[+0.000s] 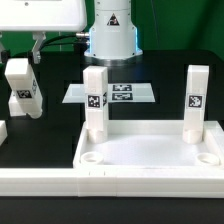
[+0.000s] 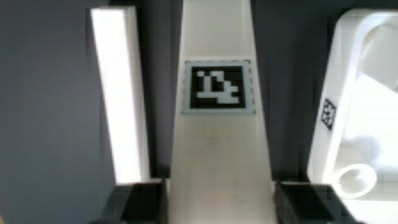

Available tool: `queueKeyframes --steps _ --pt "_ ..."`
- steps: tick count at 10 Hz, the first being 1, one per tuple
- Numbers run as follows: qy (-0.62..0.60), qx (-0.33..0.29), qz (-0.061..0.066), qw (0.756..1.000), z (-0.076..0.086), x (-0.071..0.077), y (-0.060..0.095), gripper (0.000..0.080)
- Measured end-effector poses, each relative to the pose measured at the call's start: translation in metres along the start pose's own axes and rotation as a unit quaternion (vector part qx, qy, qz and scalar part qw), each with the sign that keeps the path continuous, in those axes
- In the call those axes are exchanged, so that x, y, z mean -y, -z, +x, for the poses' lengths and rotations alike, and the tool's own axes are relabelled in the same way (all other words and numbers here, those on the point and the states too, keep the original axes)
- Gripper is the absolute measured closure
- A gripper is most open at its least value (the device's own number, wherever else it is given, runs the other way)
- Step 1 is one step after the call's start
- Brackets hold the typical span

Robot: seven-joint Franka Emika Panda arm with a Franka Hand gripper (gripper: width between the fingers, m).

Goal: Assemble desk

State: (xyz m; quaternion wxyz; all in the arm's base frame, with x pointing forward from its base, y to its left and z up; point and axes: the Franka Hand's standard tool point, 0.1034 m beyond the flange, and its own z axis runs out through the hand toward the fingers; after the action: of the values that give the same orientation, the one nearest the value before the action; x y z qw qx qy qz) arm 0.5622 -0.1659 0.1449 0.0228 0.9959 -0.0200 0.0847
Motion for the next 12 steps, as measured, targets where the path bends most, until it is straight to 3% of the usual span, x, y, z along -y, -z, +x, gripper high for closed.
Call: queueKeyframes --steps 2,4,7,8,9,10,12 --pt "0.000 -0.071 -0.010 0.997 0.023 0.016 0.006 0.0514" --pt "-0.007 -0.092 -0.005 0.996 0.043 0.045 0.017 0.0514" --pt "0.001 -0.088 -0.008 0.996 0.040 0.045 0.014 0.0514" --pt "-0.003 -0.083 -0.002 0.997 0.042 0.052 0.016 0.0514" --pt "0.001 -0.085 0.009 0.996 0.054 0.068 0.025 0.0514" --pt "0.007 -0.098 0.012 0.995 0.064 0.087 0.030 0.0514" --pt "0.020 -0.096 0.020 0.995 0.069 0.126 0.026 0.0514"
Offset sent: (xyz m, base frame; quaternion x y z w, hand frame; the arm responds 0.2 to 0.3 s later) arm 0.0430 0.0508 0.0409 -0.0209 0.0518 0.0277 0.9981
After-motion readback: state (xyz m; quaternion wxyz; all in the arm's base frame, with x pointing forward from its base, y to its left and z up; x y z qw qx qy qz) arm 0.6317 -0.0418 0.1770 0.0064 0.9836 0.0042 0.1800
